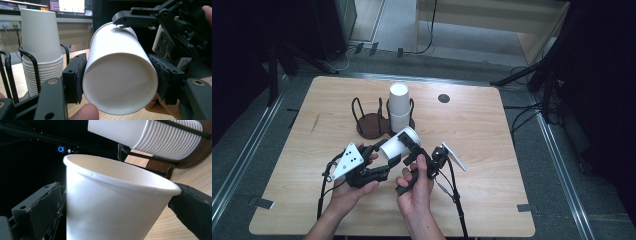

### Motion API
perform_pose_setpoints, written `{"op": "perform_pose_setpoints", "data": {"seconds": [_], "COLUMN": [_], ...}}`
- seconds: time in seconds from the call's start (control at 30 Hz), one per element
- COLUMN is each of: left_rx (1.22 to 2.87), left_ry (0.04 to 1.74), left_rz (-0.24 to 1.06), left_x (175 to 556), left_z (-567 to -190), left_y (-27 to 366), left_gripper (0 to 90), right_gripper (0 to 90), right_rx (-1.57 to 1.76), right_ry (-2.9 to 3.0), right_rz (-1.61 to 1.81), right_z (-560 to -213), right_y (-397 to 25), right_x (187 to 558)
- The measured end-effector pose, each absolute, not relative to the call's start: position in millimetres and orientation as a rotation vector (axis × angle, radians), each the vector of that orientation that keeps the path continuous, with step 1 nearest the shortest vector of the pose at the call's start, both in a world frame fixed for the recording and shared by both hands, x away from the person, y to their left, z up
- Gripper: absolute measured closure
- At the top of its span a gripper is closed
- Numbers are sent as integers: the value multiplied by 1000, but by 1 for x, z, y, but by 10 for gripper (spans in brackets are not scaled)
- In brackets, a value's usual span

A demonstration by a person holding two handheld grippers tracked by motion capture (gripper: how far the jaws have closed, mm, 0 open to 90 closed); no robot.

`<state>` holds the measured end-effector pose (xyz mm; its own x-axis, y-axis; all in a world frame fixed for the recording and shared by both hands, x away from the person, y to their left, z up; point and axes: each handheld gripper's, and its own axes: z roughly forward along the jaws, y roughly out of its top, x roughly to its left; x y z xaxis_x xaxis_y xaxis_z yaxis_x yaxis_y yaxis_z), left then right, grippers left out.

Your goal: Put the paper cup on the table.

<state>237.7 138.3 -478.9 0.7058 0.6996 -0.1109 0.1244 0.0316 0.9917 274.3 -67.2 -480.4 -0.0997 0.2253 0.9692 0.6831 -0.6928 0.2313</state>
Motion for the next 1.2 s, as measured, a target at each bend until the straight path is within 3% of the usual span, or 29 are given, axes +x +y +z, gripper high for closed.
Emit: {"op": "perform_pose_setpoints", "data": {"seconds": [0.13, 0.37, 0.53, 0.67, 0.97, 1.2], "left_rx": [1510, 1518, 1517, 1539, 1546, 1527], "left_ry": [707, 715, 727, 723, 733, 762], "left_rz": [509, 507, 490, 488, 452, 454], "left_x": [237, 238, 239, 238, 236, 237], "left_z": [-479, -480, -479, -478, -474, -474], "left_y": [137, 138, 139, 142, 149, 156], "left_gripper": [353, 345, 321, 313, 151, 137], "right_gripper": [16, 187, 238, 256, 280, 282], "right_rx": [-1829, -1793, -1785, -1766, -1787, -1795], "right_ry": [-970, -930, -944, -952, -1010, -1155], "right_rz": [-1848, -1864, -1889, -1926, -2053, -2199], "right_z": [-482, -483, -483, -481, -470, -460], "right_y": [-67, -69, -69, -72, -91, -100], "right_x": [277, 279, 277, 277, 278, 277]}}
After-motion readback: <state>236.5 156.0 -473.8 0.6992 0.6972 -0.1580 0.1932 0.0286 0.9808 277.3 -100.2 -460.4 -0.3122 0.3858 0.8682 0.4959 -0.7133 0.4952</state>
